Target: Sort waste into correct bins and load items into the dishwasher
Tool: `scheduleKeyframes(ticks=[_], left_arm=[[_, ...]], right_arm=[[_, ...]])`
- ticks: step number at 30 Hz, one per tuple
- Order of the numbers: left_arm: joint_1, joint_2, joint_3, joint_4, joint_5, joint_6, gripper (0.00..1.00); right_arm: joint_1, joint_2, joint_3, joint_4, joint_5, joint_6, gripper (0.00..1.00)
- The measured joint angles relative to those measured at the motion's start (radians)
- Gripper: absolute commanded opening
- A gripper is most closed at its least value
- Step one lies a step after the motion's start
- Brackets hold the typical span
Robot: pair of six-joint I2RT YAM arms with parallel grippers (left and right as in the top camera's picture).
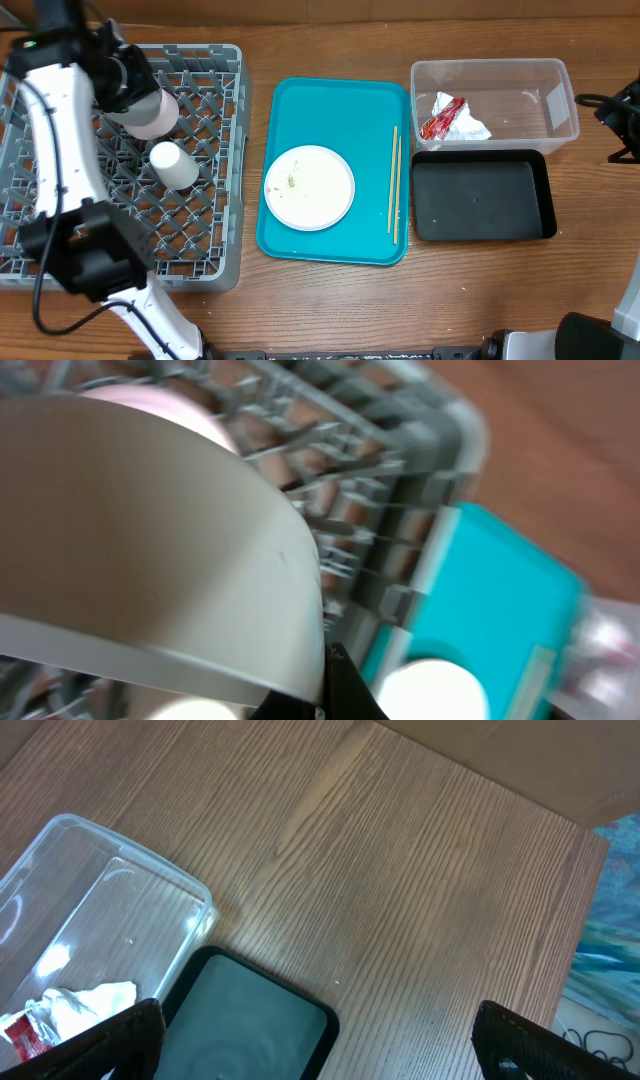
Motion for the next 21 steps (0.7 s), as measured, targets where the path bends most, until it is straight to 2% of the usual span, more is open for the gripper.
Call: scheduleKeyframes(ticks=[7,14,18,21], left_arm=[[0.185,-0.009,0.000,-0.050,0.402,0.177,0.04],[0.306,-0.009,-0.087,-0.048,0.644,0.358,0.04],[0.356,-0.008,-0.214,0.035,0.768,0.460,0.04],[0.388,-0.008,-0.283,0.078,0.837,0.492,0.04]], right_arm=[[0.000,0.000,0.000,0.000,0.000,0.000,1.00],[0.000,0.000,0.000,0.000,0.000,0.000,1.00],[0.000,0.000,0.000,0.000,0.000,0.000,1.00],[0.000,0.000,0.000,0.000,0.000,0.000,1.00]])
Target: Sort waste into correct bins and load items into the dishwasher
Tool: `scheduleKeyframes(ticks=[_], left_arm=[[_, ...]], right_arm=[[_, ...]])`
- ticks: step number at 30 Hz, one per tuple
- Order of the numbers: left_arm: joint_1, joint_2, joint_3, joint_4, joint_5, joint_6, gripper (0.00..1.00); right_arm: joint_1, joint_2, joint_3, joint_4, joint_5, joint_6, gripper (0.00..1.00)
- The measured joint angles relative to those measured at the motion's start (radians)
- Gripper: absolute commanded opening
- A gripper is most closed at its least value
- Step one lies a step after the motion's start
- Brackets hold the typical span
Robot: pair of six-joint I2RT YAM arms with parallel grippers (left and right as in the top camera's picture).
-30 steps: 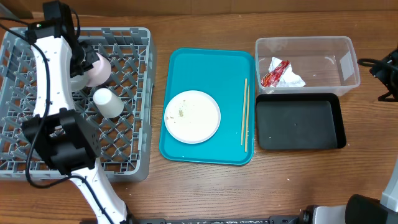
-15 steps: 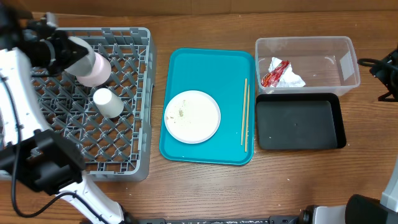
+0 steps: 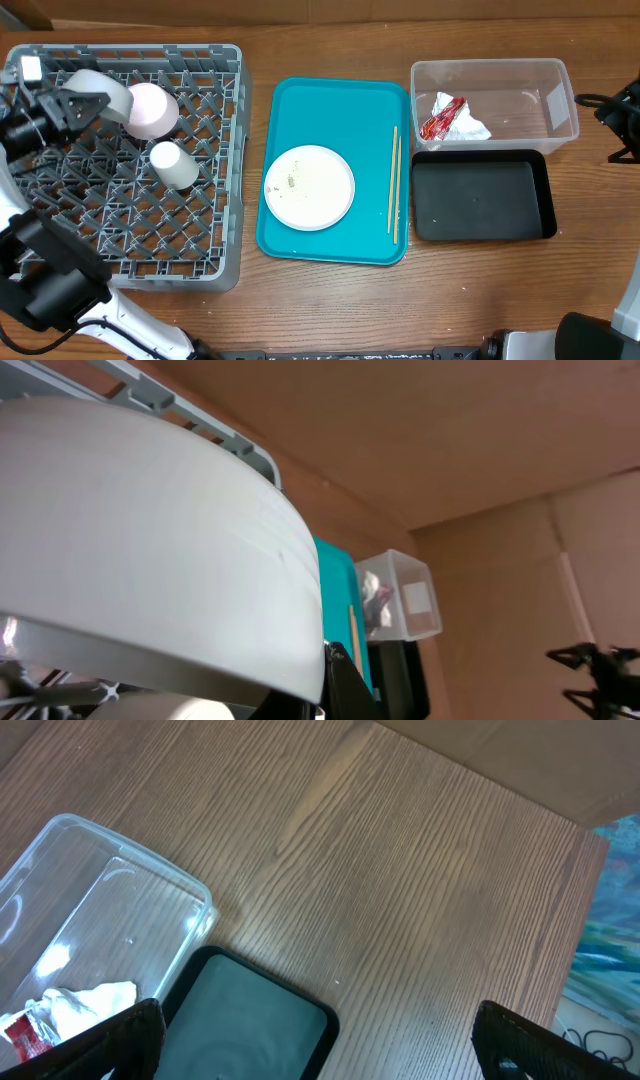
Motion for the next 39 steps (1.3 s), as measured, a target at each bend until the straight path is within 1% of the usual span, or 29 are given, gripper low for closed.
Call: scheduleKeyframes(ticks=[5,10,15,20,24,39], left_arm=[[0.063,0.001,-0.027,0.005,0.072,0.030,0.04],[0.116,0.001,-0.030,-0.001,0.099,0.069,0.04],[0.113,0.001,-0.076,0.016,0.143,0.129,0.04],[0.097,0.001,-0.159,0.111,0.200,0.160,0.04],[0.101,0.001,-0.191,0.119,0.210,0.164,0.04],[0.122,0.001,-0.193,0.123,0.193,0.170,0.04]], right_arm=[[0.000,0.000,0.000,0.000,0.000,0.000,1.00],[0.000,0.000,0.000,0.000,0.000,0.000,1.00],[0.000,0.000,0.000,0.000,0.000,0.000,1.00],[0.000,0.000,0.000,0.000,0.000,0.000,1.00],[0.000,0.000,0.000,0.000,0.000,0.000,1.00],[0.000,0.000,0.000,0.000,0.000,0.000,1.00]])
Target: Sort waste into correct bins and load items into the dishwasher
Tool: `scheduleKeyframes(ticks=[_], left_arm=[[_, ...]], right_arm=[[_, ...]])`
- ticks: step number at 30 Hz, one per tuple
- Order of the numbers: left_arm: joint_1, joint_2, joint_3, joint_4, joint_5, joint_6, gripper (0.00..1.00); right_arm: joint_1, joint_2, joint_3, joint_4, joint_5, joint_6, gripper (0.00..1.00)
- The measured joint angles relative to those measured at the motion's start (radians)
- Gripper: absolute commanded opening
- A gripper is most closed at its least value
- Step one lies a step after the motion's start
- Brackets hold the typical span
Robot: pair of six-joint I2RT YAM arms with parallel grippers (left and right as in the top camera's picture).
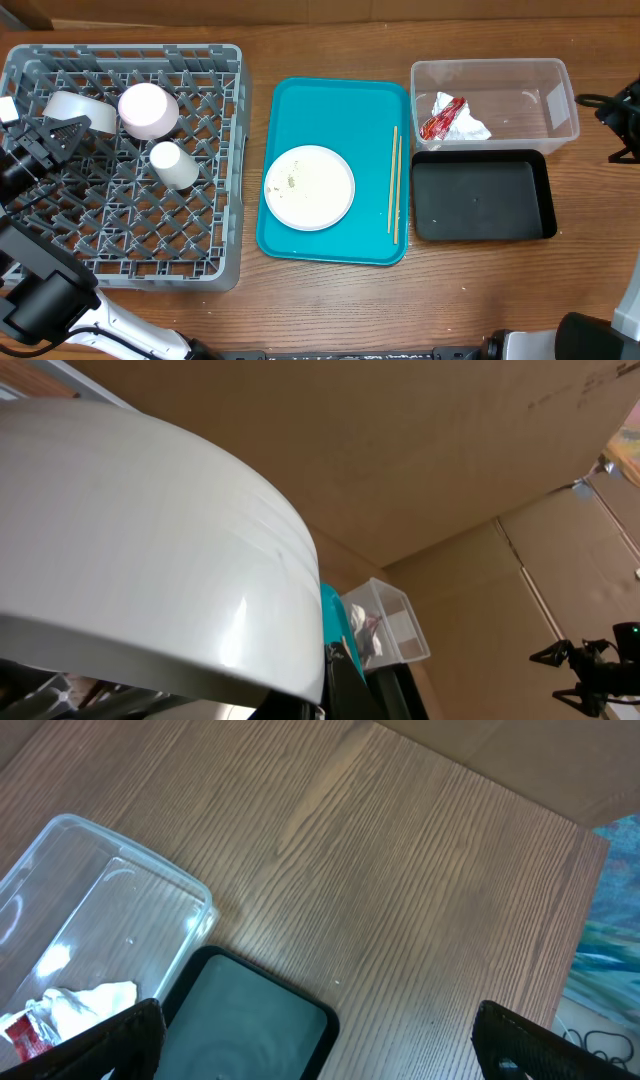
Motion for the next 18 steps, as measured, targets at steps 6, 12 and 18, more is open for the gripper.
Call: scheduleKeyframes(ticks=[6,12,18], left_arm=[[0.000,0.000,0.000,0.023,-0.003,0.010,0.04],[0.000,0.018,0.000,0.035,-0.004,0.010,0.04],[0.000,0.082,0.000,0.035,-0.003,0.010,0.04]], right_arm=[[0.000,0.000,0.000,0.000,0.000,0.001,1.00],[0.000,0.000,0.000,0.001,0.000,0.000,1.00],[0.000,0.000,0.000,0.000,0.000,0.000,1.00]])
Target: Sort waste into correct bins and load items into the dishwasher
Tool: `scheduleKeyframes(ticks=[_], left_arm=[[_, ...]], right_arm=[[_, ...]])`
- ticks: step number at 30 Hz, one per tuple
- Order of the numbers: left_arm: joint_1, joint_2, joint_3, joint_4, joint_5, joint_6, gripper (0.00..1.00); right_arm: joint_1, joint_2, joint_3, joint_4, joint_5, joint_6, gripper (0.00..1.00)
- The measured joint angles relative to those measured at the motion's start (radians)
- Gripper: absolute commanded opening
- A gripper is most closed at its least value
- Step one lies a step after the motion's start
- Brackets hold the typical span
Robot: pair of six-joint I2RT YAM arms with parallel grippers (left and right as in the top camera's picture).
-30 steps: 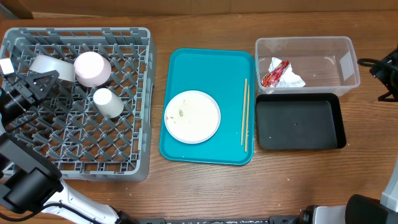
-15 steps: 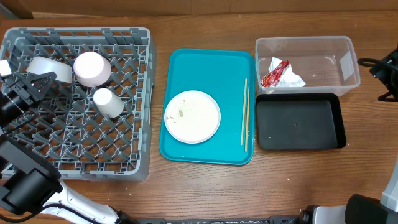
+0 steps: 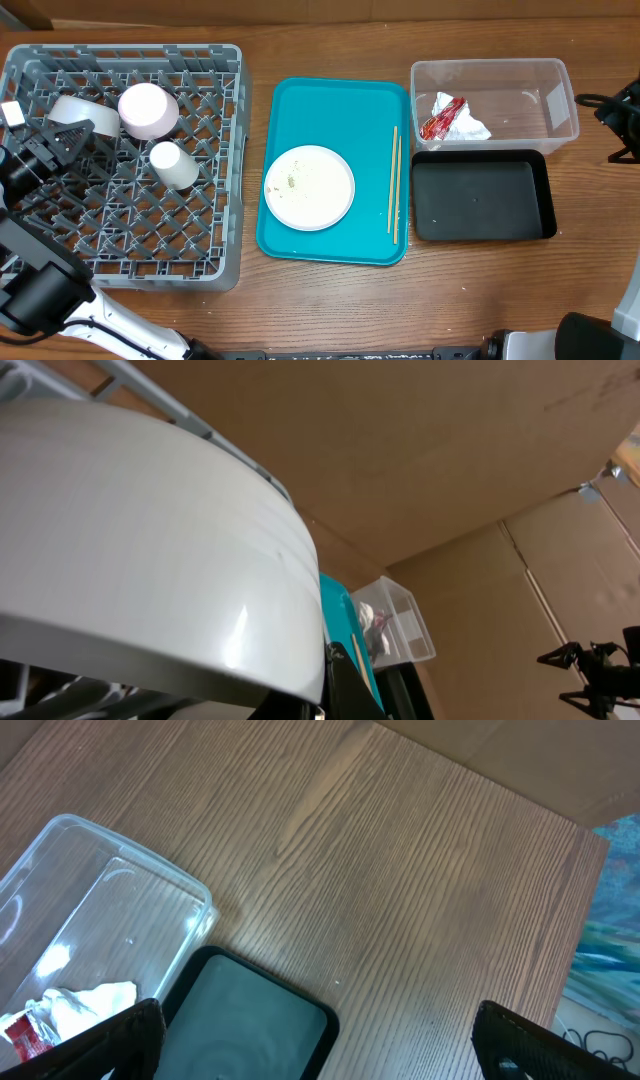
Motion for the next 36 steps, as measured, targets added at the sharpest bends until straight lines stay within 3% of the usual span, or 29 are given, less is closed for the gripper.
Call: scheduleKeyframes(ticks=[8,14,20,30,36], left_arm=[[0.000,0.022,-0.002,-0.002,-0.003,0.000,0.05],[0.000,0.022,-0.002,-0.015,-0.003,-0.014,0.19],[0.012,0.022,-0.002,-0.019,-0.013,-0.099,0.22],[0.066,0.022,-0.002,-0.026,-0.171,-0.281,0.18],[0.063,0.007,-0.003,-0.028,-0.198,-0.296,0.19]], right_arm=[[0.000,0.000,0.000,0.000,0.000,0.000,1.00],[0.000,0.000,0.000,0.000,0.000,0.000,1.00],[0.000,0.000,0.000,0.000,0.000,0.000,1.00],[0.000,0.000,0.000,0.000,0.000,0.000,1.00],[0.000,0.000,0.000,0.000,0.000,0.000,1.00]])
